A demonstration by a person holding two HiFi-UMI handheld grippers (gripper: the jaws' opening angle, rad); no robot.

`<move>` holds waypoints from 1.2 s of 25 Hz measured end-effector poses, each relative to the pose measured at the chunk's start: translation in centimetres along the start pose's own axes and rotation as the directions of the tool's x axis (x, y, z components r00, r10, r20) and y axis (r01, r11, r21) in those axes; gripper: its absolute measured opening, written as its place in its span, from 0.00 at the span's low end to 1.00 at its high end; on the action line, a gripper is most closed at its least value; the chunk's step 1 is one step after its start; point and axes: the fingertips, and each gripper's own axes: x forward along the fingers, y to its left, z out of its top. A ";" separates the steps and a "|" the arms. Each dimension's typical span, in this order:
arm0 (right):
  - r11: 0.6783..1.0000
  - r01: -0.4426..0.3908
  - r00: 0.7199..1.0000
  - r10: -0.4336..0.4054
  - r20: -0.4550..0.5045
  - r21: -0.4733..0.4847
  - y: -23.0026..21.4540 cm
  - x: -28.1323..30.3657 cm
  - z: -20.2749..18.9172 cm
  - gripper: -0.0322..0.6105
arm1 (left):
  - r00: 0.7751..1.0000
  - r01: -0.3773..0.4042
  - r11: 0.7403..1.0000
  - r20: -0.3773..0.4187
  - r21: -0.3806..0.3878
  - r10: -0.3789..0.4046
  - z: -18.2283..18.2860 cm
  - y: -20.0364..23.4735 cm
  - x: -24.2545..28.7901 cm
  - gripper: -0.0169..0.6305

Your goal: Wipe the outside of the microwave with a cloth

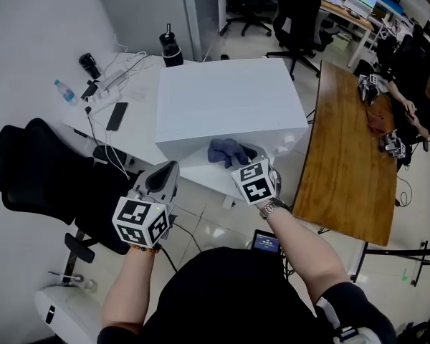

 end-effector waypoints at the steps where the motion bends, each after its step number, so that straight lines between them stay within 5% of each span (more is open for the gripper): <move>1: 1.000 0.003 1.000 -0.003 0.001 0.003 -0.6 -0.3 -0.2 0.16 | 1.000 0.000 1.000 -0.002 0.001 0.000 0.1 -0.5 0.4 0.03; 17: 0.995 0.080 0.997 -0.079 -0.013 0.053 -10.3 -5.5 -4.6 0.16 | 1.000 0.012 1.000 -0.016 0.019 -0.012 0.8 -8.9 4.8 0.04; 30: 0.998 0.054 0.998 -0.055 0.021 0.041 -13.3 -8.4 -5.4 0.16 | 1.000 0.000 1.000 -0.017 0.031 0.001 1.2 -13.5 6.4 0.03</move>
